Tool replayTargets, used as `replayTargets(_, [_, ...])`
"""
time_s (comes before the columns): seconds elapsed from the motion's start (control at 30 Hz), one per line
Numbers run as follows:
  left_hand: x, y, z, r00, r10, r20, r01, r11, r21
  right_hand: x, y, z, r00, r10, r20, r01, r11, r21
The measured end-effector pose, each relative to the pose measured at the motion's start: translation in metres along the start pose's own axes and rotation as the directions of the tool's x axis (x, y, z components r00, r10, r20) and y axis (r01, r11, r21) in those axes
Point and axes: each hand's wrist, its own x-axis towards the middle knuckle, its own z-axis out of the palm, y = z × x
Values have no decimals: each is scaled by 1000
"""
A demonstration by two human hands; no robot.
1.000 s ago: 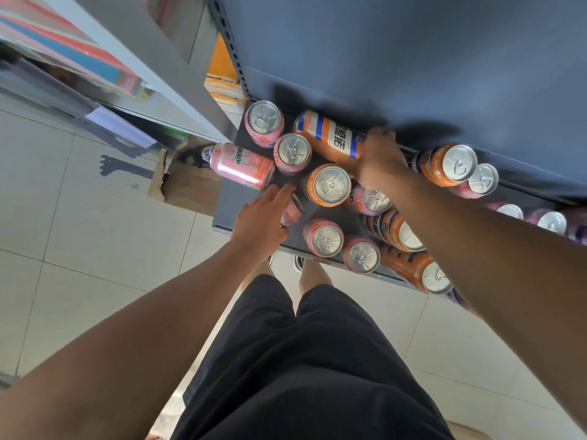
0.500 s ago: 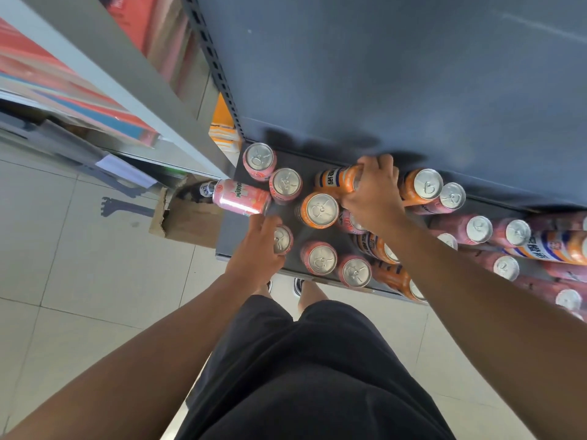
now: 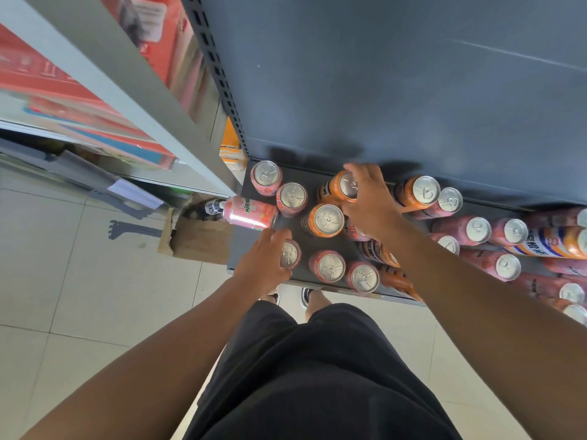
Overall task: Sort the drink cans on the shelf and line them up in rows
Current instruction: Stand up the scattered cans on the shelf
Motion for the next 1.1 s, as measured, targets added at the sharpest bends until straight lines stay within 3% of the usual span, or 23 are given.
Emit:
replayTargets(0.27, [-8,-9,-18,999,31,41,-30,999,-13,3,-17,-3,995,101,16,-101,995,-1])
replayTargets(0.4, [-10,-19,-27,992,-107,-65,89,968,-234,-13,-33,4,989,114,-93,-118,992,-38])
replayTargets(0.5, [-6,-36,-30,947,-268,-176,181,900,-396,-33,-46,14,986,74,-147,-94,986,-136])
replayTargets(0.6, [4,-54,-34,922,-309,-232,204,900,-385,-53,-55,25,991,85,-105,-111,953,-283])
replayTargets(0.7, [21,-67,-39,913,-306,-270,188,903,-386,-70,-63,38,991,108,-77,-125,950,-286])
replayTargets(0.8, [41,-71,-44,890,-415,-191,272,817,-508,-81,-66,50,995,87,-53,-99,953,-288])
replayTargets(0.93, [61,-76,-50,856,-516,12,381,616,-689,-86,-65,59,993,108,-53,-118,958,-261])
replayTargets(1.1, [74,-73,-56,846,-526,86,430,579,-692,-89,-63,59,993,110,-50,-119,960,-253])
